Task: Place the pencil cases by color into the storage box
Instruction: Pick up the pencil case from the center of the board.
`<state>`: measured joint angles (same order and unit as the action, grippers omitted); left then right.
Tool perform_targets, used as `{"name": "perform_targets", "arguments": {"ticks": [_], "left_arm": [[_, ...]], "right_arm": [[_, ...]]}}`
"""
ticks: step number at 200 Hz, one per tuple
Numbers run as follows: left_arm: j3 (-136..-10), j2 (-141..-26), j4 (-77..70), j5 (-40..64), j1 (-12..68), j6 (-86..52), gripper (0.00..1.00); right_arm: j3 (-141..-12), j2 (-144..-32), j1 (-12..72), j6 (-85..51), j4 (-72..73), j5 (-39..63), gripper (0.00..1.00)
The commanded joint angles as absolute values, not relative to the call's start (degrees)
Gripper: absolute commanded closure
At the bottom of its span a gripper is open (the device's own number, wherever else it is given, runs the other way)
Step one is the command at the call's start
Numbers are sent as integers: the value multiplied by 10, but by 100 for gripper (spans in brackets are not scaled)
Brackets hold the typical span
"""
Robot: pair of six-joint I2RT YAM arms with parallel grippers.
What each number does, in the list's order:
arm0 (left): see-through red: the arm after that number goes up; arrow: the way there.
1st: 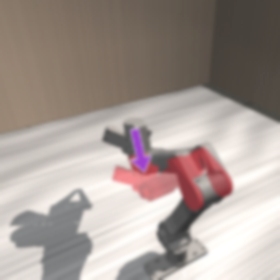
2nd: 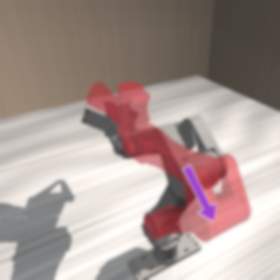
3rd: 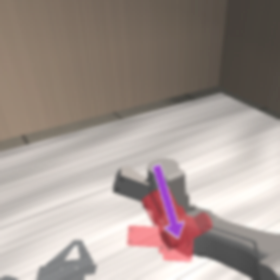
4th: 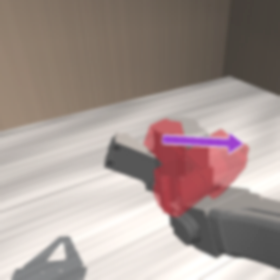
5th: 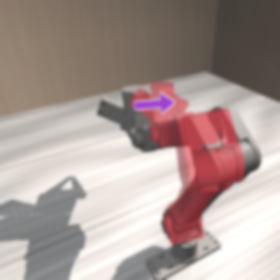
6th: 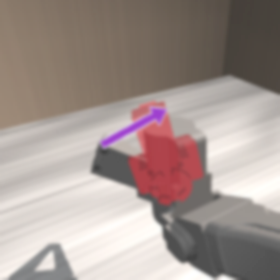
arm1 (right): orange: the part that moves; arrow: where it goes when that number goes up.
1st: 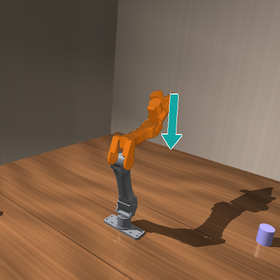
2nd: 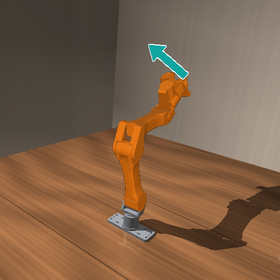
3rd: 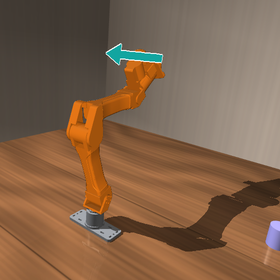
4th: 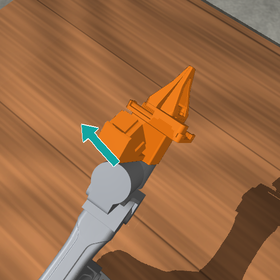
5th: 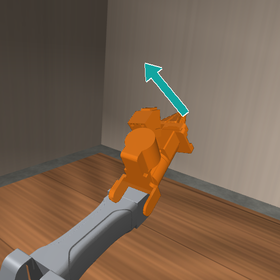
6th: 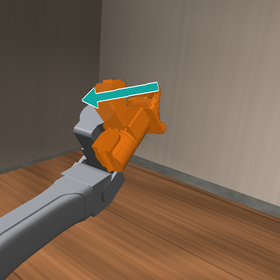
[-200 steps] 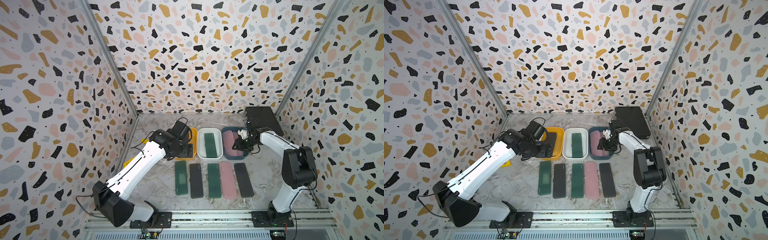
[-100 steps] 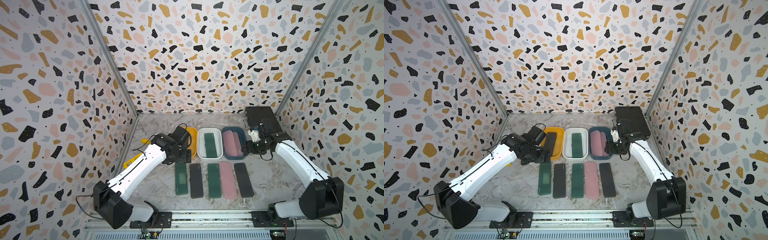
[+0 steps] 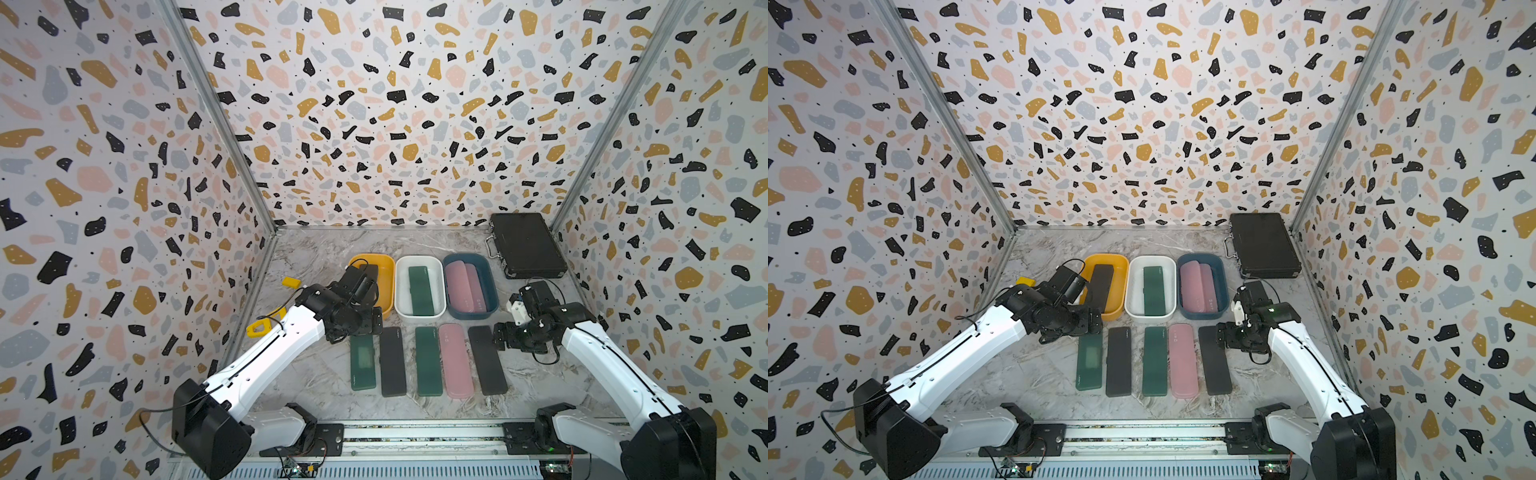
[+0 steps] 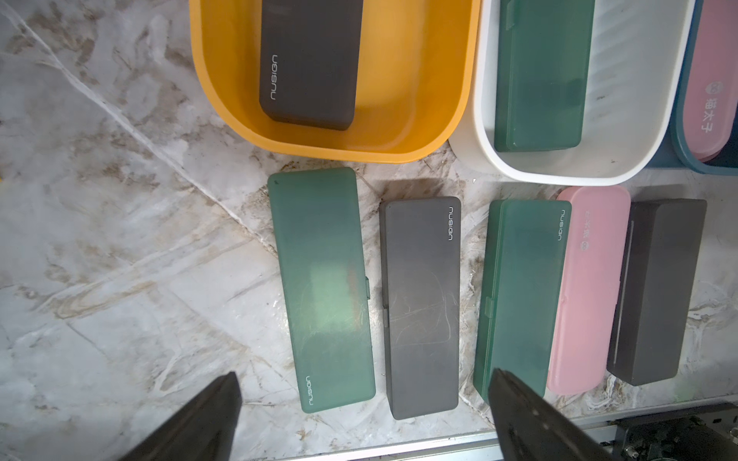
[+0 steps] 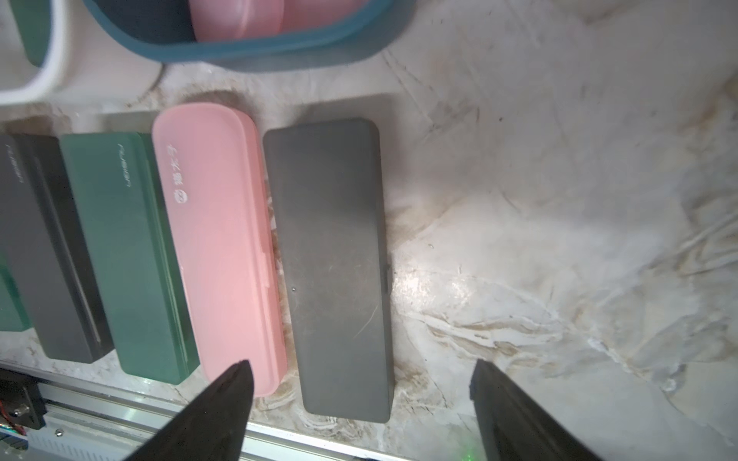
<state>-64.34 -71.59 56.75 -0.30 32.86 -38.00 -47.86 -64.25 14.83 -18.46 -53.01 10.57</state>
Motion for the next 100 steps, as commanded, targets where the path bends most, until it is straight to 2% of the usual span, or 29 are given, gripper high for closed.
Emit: {"name": "perform_targets", "arguments": {"ticks": [1,32,100], "left_arm": [[-631,-703,541,5,331,-392,0],[-622,-700,537,8,331,-396,0],[-624,-699,531,12,331,-398,0]], "right_arm": [[-475,-653,168,-202,-522,86,7],[-461,-690,197,-215,-497,77,1],[-453,-726,239,-225,-470,38,0]]}}
